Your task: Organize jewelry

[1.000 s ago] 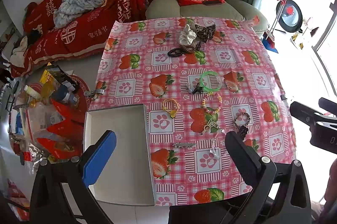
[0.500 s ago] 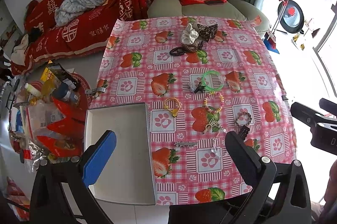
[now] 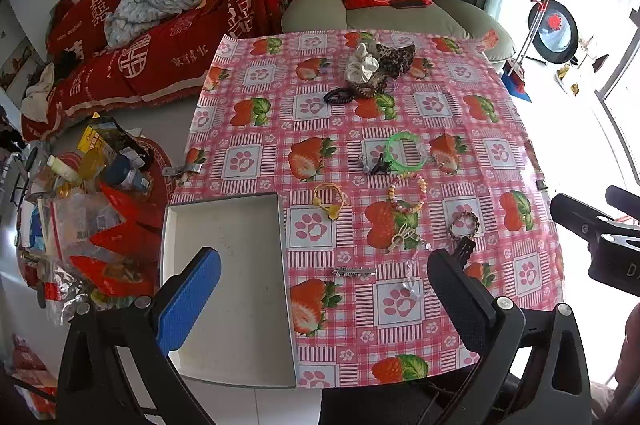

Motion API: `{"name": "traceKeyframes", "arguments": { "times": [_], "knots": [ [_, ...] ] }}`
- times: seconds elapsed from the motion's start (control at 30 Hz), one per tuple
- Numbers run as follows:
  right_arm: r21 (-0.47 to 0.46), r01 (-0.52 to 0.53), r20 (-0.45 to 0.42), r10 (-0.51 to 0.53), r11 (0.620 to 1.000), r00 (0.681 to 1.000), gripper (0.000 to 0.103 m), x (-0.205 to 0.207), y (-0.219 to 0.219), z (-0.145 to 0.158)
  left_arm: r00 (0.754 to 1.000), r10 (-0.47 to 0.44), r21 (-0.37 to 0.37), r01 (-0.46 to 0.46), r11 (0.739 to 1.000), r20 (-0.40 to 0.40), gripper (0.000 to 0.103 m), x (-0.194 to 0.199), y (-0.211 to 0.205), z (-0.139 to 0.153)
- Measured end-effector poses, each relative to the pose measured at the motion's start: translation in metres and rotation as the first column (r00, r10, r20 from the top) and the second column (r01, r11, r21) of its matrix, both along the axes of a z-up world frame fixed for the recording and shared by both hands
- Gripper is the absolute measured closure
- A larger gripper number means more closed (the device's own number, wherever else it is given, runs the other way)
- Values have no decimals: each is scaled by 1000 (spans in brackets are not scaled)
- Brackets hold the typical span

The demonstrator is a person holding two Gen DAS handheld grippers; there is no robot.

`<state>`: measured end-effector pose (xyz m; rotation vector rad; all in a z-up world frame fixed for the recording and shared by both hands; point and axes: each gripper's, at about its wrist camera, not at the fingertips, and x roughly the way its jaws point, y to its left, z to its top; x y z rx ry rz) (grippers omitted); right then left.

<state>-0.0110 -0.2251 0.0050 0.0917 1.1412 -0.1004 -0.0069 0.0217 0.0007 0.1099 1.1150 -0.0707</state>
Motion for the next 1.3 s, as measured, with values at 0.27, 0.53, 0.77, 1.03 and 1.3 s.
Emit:
{"name": "traceKeyframes", "arguments": {
  "times": [0.27, 0.53, 0.77, 1.03, 1.3],
  "knots": [
    [-3, -20, -5, 20, 1000, 1000, 0, 1, 4, -3, 1000, 20, -4, -20, 1000, -7, 0, -1, 6, -3],
    [1, -34, -7, 34, 999, 999, 0, 2, 7, -5, 999, 36, -1, -36, 999, -17, 0, 0, 6, -5],
    [6, -45, -22, 45, 999, 999, 0, 3, 9, -10, 998, 50, 0, -50, 999, -30, 0, 2, 9, -9],
    [11, -49, -41, 50, 999, 998, 0, 5, 8, -16, 997, 57, 7, -57, 998, -50, 0, 3, 8, -15],
    [17, -49, -60, 50, 999, 997, 0, 7, 6, -20, 996, 59, 11, -58, 998, -62, 0, 3, 6, -18]
  ]
}}
